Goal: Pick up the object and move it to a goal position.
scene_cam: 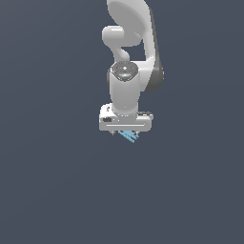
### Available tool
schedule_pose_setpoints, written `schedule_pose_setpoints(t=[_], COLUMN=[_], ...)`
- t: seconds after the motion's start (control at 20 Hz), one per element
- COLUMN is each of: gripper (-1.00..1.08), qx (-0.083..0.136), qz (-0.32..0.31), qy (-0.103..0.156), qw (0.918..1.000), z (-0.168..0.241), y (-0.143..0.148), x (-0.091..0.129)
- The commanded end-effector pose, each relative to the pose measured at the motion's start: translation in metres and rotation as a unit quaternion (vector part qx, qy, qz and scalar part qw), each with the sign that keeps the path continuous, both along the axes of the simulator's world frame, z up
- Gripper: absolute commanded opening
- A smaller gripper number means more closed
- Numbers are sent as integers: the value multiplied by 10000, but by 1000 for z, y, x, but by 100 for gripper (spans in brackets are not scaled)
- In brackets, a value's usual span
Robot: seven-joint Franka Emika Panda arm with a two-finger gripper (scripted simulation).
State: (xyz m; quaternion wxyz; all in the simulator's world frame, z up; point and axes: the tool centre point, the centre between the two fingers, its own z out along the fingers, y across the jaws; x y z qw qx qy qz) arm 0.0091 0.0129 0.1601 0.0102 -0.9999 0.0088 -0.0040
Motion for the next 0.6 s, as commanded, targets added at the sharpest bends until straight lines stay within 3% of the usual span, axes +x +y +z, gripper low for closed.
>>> schedule_pose_setpoints(t=[0.0, 0.55], gripper=[100, 100], qx=[0, -56], qz=[0, 236], qy=[0, -71], qw=[10000, 9997], z=[0, 2], y=[0, 0], x=[0, 3])
